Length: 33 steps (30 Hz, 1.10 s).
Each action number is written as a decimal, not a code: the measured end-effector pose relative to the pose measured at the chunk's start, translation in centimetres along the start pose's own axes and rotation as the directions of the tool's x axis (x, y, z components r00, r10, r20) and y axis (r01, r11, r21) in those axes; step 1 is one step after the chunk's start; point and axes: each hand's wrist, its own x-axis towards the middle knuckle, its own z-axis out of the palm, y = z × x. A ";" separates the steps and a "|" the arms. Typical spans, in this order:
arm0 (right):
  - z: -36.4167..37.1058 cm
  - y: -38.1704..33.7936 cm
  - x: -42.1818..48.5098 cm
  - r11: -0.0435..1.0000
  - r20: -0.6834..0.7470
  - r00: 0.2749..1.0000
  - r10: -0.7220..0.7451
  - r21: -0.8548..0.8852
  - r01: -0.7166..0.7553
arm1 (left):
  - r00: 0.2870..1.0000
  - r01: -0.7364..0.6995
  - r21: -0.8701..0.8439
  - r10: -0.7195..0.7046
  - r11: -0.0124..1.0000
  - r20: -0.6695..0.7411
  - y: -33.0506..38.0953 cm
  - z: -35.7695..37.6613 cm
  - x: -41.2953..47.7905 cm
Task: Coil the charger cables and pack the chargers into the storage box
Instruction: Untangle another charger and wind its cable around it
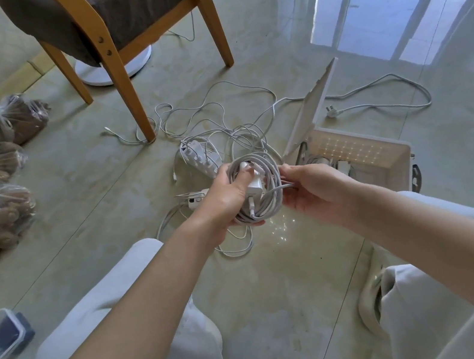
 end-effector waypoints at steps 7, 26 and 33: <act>0.3 0.2 -0.1 0.952 -0.104 0.990 -0.100 -0.299 0.065 | 0.989 -0.082 0.038 0.086 0.996 -0.119 -0.4 0.0 0.7; -0.3 0.4 0.2 -0.218 0.467 0.544 -0.697 -0.861 0.460 | 0.997 -0.066 0.160 0.070 0.985 -0.019 0.3 -0.1 -0.2; -0.3 0.5 0.4 -0.414 0.616 0.477 -0.627 -0.782 0.467 | 0.997 -0.075 0.200 0.071 0.977 0.028 0.2 -0.1 0.0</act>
